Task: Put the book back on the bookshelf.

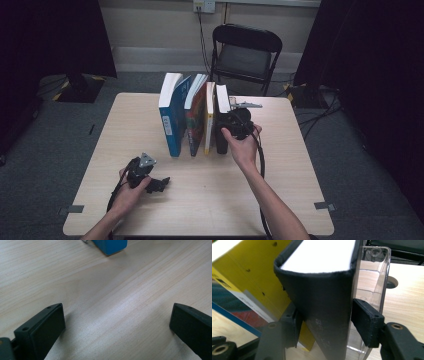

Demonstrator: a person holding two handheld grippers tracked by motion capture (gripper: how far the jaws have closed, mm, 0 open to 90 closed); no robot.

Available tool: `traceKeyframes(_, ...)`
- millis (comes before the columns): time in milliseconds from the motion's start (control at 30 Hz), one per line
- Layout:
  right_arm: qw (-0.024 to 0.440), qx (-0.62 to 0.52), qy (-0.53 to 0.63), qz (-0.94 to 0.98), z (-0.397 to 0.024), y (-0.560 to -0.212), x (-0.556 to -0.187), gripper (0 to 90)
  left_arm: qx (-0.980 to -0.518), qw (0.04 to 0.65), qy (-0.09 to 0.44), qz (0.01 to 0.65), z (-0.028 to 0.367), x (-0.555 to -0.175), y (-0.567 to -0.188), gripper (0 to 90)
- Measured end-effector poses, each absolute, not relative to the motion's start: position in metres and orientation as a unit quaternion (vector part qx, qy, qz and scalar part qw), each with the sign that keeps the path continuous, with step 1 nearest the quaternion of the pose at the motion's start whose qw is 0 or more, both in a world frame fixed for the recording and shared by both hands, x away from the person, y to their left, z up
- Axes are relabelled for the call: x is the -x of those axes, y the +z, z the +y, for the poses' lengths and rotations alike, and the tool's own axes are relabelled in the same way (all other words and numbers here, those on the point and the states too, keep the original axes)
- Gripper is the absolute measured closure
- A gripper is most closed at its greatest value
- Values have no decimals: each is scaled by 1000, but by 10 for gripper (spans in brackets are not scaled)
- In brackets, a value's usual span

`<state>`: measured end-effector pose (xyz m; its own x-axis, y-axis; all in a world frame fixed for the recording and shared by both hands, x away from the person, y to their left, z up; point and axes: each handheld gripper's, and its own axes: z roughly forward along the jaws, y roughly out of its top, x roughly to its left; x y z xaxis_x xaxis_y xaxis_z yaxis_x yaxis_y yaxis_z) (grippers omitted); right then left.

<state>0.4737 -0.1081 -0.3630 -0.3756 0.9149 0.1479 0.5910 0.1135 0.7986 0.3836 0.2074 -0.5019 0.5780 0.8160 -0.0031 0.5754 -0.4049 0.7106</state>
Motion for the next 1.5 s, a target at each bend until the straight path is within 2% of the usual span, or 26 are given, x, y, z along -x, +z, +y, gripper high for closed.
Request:
traceKeyframes(133,186,-545,416,704,-108,-360,-476,445,-820,343,176,424,207,-384,-502,0)
traceKeyframes(667,214,-537,419,700,-95,-361,-468,448,-820,343,175,424,207,-384,-502,0)
traceKeyframes(1233,205,-499,430,724,-104,-368,-475,368,-820,343,175,424,207,-384,-502,0)
traceKeyframes(1500,209,-485,434,729,-108,-368,-473,295,-821,343,175,421,208,-386,-502,0)
